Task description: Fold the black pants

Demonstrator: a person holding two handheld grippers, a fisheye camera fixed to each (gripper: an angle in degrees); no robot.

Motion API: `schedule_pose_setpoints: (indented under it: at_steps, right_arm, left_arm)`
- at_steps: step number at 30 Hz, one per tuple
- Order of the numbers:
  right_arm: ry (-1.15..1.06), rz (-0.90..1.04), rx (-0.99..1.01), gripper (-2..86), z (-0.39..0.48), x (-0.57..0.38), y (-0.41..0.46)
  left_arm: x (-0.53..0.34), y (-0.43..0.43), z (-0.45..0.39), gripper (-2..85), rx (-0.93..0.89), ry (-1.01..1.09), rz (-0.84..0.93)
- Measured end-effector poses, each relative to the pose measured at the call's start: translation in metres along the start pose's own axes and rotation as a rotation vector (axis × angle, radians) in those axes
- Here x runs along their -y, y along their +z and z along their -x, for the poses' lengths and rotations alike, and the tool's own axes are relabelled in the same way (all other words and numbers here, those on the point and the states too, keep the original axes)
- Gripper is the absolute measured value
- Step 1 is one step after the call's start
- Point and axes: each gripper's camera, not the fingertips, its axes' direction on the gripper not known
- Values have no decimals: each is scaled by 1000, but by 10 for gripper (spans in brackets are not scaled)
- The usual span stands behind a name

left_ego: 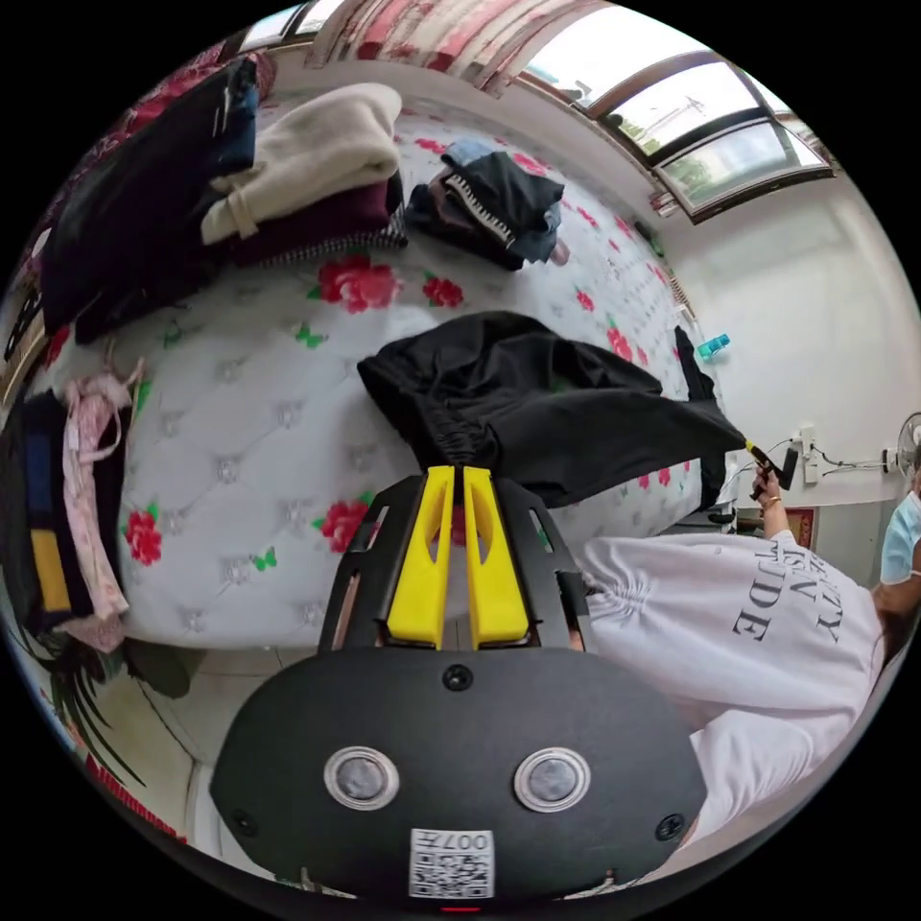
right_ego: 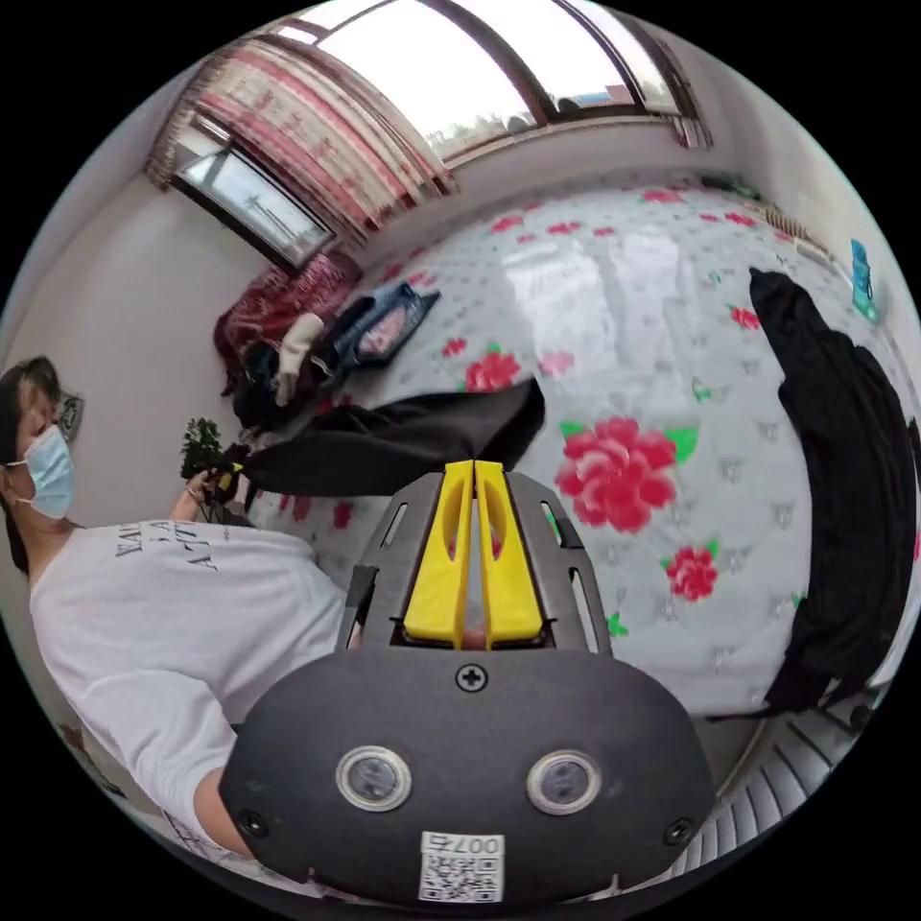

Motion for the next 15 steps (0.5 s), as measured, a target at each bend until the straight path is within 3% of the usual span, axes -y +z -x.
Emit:
schedule_pose_setpoints:
  at_steps: [2,7,15]
  right_arm:
    - [92,161,-54,-2,-24,-23,50]
    - [284,342,-76,-2,-60,-68,144]
    - [302,564,-296,14,-53,-91,184]
  left_arm:
    - [-22,27,15,-6,0,-58,74]
    - [-72,126,53,4,46,-242,312]
    - [-98,140,65,42,72,-321,234]
